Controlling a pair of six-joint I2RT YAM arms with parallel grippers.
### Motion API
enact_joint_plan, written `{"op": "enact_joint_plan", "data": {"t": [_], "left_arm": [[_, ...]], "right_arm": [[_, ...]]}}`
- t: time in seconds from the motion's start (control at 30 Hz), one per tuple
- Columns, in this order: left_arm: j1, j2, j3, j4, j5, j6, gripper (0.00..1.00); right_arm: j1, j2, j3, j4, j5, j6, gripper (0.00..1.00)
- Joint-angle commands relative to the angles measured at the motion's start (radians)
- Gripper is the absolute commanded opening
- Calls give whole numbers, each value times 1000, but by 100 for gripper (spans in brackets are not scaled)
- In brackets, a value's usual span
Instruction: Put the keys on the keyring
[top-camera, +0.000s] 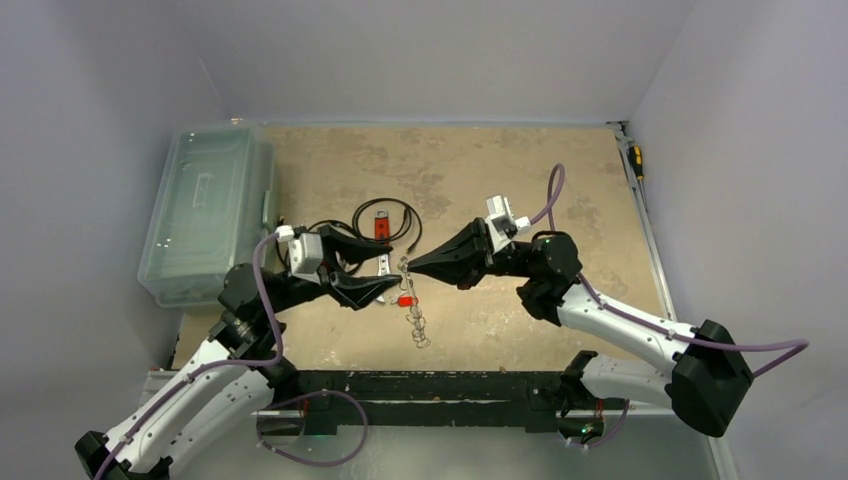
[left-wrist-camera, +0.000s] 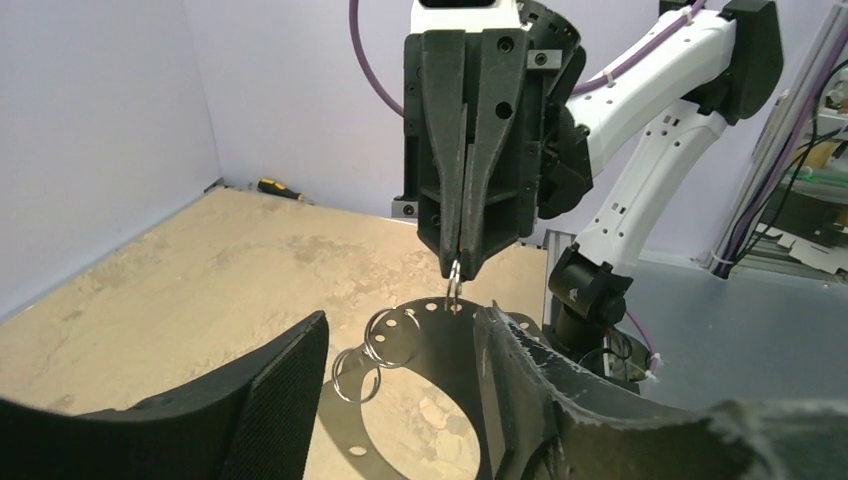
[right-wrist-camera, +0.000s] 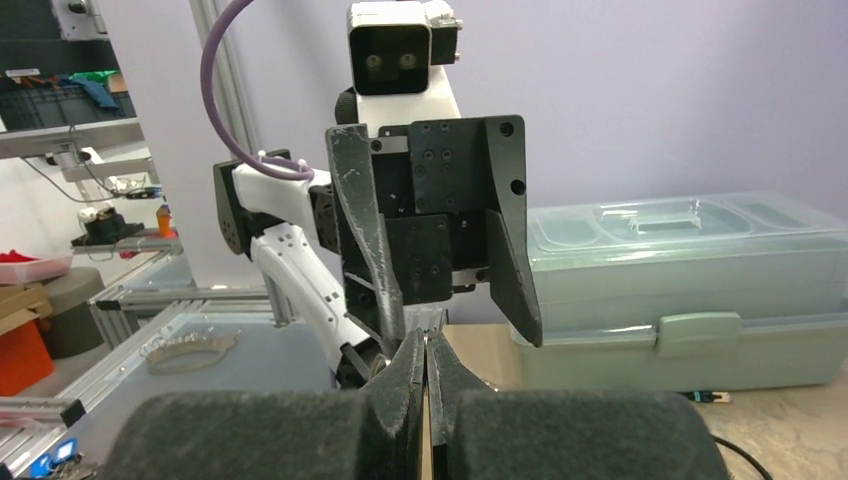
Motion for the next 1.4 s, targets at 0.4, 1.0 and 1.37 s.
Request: {"op": "enact_joint_plan", "data": {"t": [0.4, 1.0, 1.37], "left_arm": [[10, 10, 3, 102, 78, -38, 32], [13, 55, -3, 166, 111, -83, 22], [15, 85, -2, 195, 141, -116, 19]], "right_arm": [[5, -37, 8, 15, 42, -32, 0], [11, -32, 3, 26, 16, -29, 0], [16, -20, 9, 46, 17, -27, 0]]}}
